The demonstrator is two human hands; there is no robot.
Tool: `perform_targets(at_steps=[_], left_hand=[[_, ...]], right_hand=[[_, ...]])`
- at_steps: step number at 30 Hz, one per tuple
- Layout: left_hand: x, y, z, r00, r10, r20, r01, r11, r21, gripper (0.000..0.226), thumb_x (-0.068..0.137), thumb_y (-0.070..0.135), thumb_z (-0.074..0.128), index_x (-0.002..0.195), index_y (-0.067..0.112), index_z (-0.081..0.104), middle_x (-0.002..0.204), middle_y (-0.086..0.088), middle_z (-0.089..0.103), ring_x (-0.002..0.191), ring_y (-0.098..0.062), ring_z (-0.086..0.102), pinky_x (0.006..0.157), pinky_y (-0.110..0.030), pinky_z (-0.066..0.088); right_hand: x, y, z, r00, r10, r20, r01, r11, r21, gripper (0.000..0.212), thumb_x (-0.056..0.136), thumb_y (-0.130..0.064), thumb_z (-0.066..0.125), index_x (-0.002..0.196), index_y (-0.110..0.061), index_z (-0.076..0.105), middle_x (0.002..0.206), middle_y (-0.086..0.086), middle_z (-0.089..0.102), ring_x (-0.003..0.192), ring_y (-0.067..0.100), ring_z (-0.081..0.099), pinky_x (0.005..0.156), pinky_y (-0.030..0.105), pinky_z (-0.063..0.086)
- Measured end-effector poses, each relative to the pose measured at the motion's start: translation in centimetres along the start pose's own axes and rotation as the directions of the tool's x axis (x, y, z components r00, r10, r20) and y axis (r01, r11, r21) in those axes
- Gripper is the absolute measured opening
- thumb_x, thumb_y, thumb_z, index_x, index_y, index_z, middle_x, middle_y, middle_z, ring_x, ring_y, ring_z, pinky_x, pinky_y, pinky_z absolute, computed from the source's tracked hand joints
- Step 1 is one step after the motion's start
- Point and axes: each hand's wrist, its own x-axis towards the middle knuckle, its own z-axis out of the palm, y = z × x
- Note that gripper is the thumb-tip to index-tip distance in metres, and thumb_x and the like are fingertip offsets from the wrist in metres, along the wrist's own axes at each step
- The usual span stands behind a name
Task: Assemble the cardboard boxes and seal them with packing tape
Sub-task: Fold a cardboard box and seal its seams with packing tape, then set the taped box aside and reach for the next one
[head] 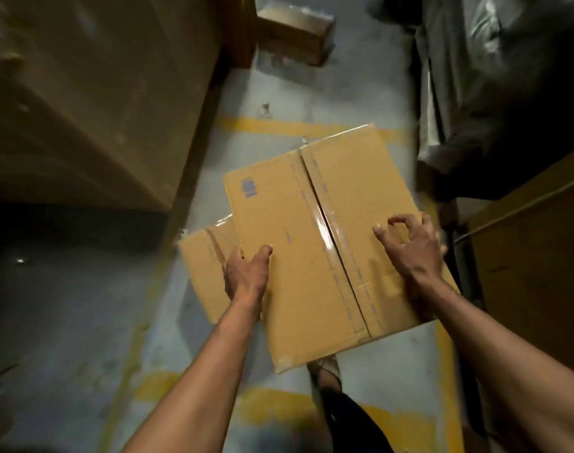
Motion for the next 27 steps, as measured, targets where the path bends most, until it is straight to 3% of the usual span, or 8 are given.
perform_targets(at_steps=[2, 5, 10, 14, 18, 22, 24, 27], left_hand=[[5.7, -0.9, 6.1, 0.999, 0.003, 0.044, -0.006, 0.999, 0.051, 0.051, 0.072, 0.052, 0.075, 0.114, 0.027, 0.064, 0.115, 0.0, 0.071, 0.099, -0.024, 0.064, 0.087, -0.035, 0.05], [14.0, -4.3, 14.5, 0.995, 0.041, 0.092, -0.054, 0.989, 0.141, 0.092, 0.054, 0.054, 0.083, 0.139, 0.032, 0.056, 0.133, 0.002, 0.066, 0.118, -0.024, 0.063, 0.105, -0.045, 0.052], [22.7, -9.3, 24.2, 0.973, 0.155, 0.17, -0.207, 0.914, 0.35, 0.086, 0.077, 0.036, 0.089, 0.152, 0.029, 0.049, 0.147, -0.005, 0.047, 0.132, -0.025, 0.051, 0.11, -0.034, 0.042], [27.8, -15.6, 29.4, 0.952, 0.166, 0.256, -0.281, 0.806, 0.52, 0.091, 0.081, 0.039, 0.086, 0.159, 0.027, 0.038, 0.168, -0.015, 0.018, 0.15, -0.037, 0.029, 0.123, -0.045, 0.03], [30.3, -23.1, 32.4, 0.888, 0.01, 0.46, -0.379, 0.581, 0.72, 0.102, 0.081, 0.056, 0.081, 0.158, 0.014, 0.03, 0.17, -0.022, 0.004, 0.155, -0.044, 0.014, 0.126, -0.05, 0.024], [29.8, -26.0, 34.1, 0.86, -0.02, 0.511, -0.444, 0.466, 0.766, 0.124, 0.087, 0.054, 0.077, 0.163, 0.006, -0.009, 0.167, -0.023, -0.024, 0.156, -0.041, -0.018, 0.126, -0.047, 0.003], [29.7, -25.1, 33.6, 0.844, -0.051, 0.533, -0.459, 0.444, 0.77, 0.124, 0.086, 0.054, 0.077, 0.163, 0.006, -0.006, 0.168, -0.024, -0.02, 0.157, -0.042, -0.01, 0.127, -0.048, 0.008], [28.0, -22.2, 30.2, 0.816, -0.054, 0.575, -0.475, 0.504, 0.722, 0.098, 0.09, 0.048, 0.075, 0.161, 0.008, 0.022, 0.165, -0.025, 0.019, 0.151, -0.04, 0.028, 0.121, -0.045, 0.031]], right_hand=[[6.2, 3.6, 4.1, 0.998, 0.02, 0.051, -0.017, 0.998, -0.063, 0.045, 0.079, -0.068, 0.069, 0.117, -0.045, 0.063, 0.153, 0.015, 0.041, 0.14, 0.039, 0.04, 0.113, 0.062, 0.03], [14.1, 8.9, 9.4, 0.998, 0.024, 0.053, -0.018, 0.994, -0.111, 0.04, 0.079, -0.055, 0.078, 0.115, -0.042, 0.068, 0.149, 0.015, 0.045, 0.137, 0.04, 0.044, 0.111, 0.059, 0.032], [22.5, 16.0, 18.7, 0.996, -0.017, 0.085, 0.026, 0.995, -0.096, 0.049, 0.078, -0.067, 0.067, 0.124, -0.05, 0.059, 0.146, 0.014, 0.042, 0.134, 0.041, 0.047, 0.111, 0.062, 0.038], [25.1, 21.7, 26.1, 0.976, -0.026, 0.214, 0.054, 0.991, -0.125, 0.048, 0.092, -0.065, 0.061, 0.137, -0.05, 0.052, 0.164, 0.011, 0.023, 0.148, 0.042, 0.029, 0.117, 0.064, 0.03], [24.4, 27.0, 32.7, 0.846, 0.007, 0.533, 0.117, 0.973, -0.199, 0.083, 0.089, -0.087, 0.028, 0.155, -0.037, 0.042, 0.171, 0.013, 0.011, 0.155, 0.037, 0.017, 0.122, 0.062, 0.022], [22.5, 28.9, 35.4, 0.809, 0.023, 0.588, 0.169, 0.948, -0.27, 0.071, 0.098, -0.072, 0.034, 0.16, -0.035, 0.03, 0.172, 0.008, -0.011, 0.159, 0.028, -0.007, 0.123, 0.06, 0.003], [22.6, 28.3, 34.7, 0.804, 0.035, 0.593, 0.152, 0.953, -0.262, 0.078, 0.095, -0.076, 0.033, 0.159, -0.031, 0.033, 0.173, 0.01, 0.0, 0.158, 0.032, 0.009, 0.125, 0.061, 0.015], [21.7, 25.7, 32.2, 0.804, 0.009, 0.594, 0.16, 0.96, -0.231, 0.081, 0.095, -0.076, 0.037, 0.157, -0.024, 0.039, 0.166, 0.012, 0.031, 0.147, 0.034, 0.038, 0.119, 0.054, 0.034]])
